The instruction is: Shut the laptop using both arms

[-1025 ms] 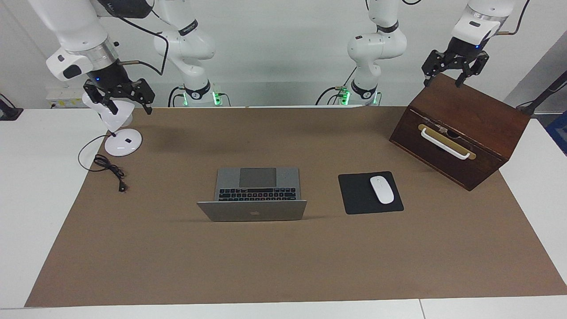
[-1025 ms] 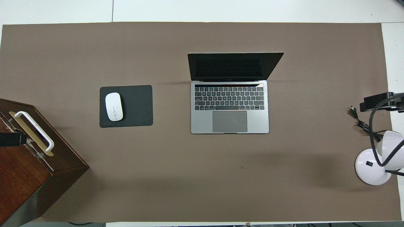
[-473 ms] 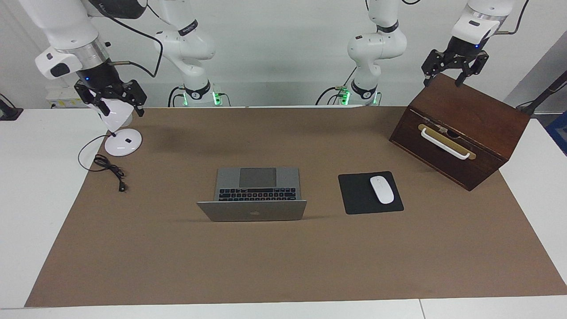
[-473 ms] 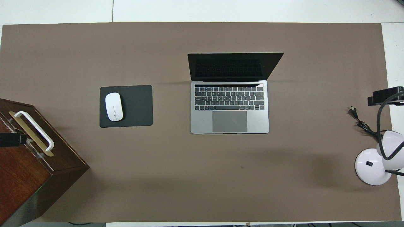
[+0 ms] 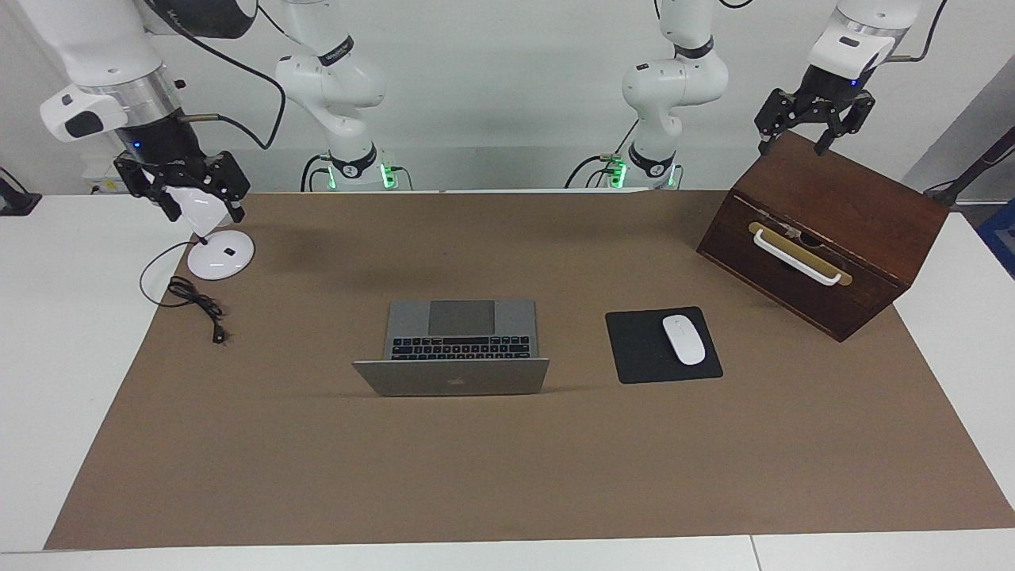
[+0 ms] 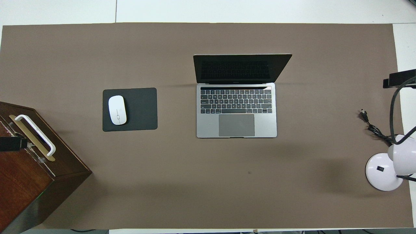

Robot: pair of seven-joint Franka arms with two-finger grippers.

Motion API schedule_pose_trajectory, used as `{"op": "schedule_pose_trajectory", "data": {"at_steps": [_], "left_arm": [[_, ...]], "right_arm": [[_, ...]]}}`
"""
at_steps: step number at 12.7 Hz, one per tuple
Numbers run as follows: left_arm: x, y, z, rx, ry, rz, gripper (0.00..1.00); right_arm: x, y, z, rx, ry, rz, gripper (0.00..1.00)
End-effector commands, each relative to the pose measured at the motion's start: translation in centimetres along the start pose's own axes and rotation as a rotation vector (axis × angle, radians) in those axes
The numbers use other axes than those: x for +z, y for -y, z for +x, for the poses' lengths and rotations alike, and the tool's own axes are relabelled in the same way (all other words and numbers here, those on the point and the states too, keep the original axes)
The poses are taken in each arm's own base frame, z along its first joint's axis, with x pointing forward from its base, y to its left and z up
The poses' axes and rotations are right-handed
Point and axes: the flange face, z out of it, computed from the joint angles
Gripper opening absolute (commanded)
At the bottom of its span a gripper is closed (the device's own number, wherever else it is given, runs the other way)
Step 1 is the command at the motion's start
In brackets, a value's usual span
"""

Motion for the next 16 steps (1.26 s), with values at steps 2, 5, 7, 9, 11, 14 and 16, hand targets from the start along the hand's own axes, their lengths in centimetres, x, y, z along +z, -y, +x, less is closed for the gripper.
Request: {"op": "schedule_pose_trajectory", "data": {"at_steps": [2, 5, 7, 9, 11, 14, 16], "left_arm": [[0.0, 0.2, -0.7, -0.007, -0.018, 0.020, 1.00], [0.1, 0.3, -0.8, -0.008, -0.016, 0.020, 1.00], [0.1, 0.3, -0.8, -0.008, -0.016, 0.020, 1.00], [0.1, 0.3, -0.8, -0.008, -0.015, 0.020, 1.00], [0.1, 0.3, -0.8, -0.010, -0.015, 0.020, 1.00], [0.1, 0.1, -0.8, -0.015, -0.013, 0.020, 1.00], [0.0, -0.1, -0.7, -0.015, -0.020, 0.019, 1.00]], "right_arm": [[0.0, -0.3, 2.2, -0.032, -0.055, -0.037, 1.00], [-0.4, -0.5, 5.3, -0.038, -0.117, -0.043, 1.00], [-0.1, -0.5, 7.2, -0.042, -0.158, -0.046, 1.00], [0.7, -0.2, 8.8, -0.055, -0.212, -0.056, 0.99], [1.7, 0.2, 10.1, -0.062, -0.263, -0.053, 0.99], [2.6, 1.0, 12.8, -0.075, -0.335, -0.036, 0.99], [2.8, 2.3, 14.3, -0.086, -0.408, -0.021, 0.98]]}}
